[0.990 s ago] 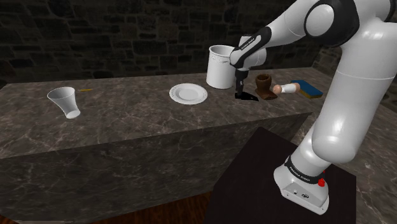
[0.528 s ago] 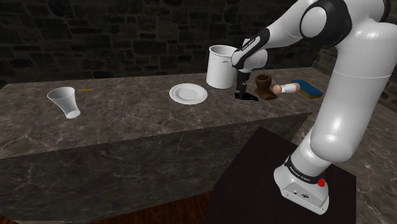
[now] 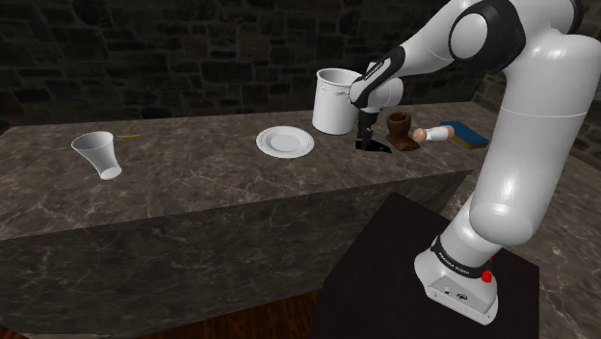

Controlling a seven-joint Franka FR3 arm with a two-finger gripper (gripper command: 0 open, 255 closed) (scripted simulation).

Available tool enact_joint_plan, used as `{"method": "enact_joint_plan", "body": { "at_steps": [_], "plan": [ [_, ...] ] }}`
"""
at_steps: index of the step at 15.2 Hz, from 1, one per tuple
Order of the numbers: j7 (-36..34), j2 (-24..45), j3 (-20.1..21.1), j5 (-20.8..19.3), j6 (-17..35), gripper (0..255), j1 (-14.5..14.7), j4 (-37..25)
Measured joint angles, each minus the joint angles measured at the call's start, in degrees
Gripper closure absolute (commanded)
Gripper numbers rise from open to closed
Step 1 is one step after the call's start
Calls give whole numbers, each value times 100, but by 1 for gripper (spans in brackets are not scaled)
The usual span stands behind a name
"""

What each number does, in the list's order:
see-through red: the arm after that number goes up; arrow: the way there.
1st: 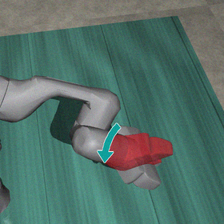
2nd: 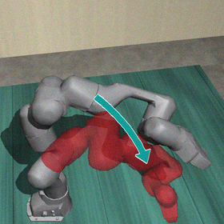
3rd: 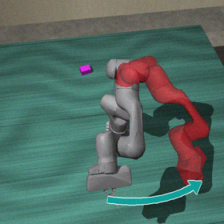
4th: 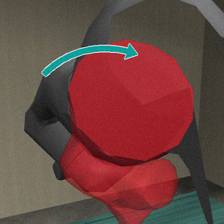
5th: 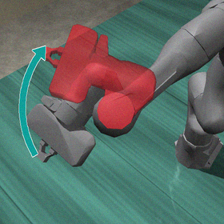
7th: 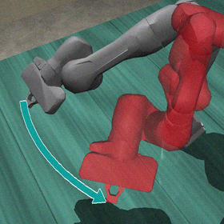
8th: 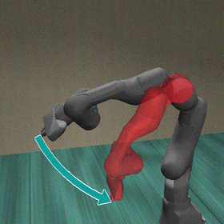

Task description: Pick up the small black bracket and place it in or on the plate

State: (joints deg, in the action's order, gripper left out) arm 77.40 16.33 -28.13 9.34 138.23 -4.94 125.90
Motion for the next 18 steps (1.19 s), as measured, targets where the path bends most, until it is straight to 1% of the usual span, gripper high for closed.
{"method": "enact_joint_plan", "body": {
  "at_steps": [1, 2, 12, 18],
  "plan": [
    [0, 0, 0, 0, 0, 0, 0, 0],
    [0, 0, 0, 0, 0, 255, 0, 0],
    [0, -1, 1, 0, -1, 255, 1, -1],
    [-147, -307, -98, -226, -315, 255, 77, -49]
  ]
}}
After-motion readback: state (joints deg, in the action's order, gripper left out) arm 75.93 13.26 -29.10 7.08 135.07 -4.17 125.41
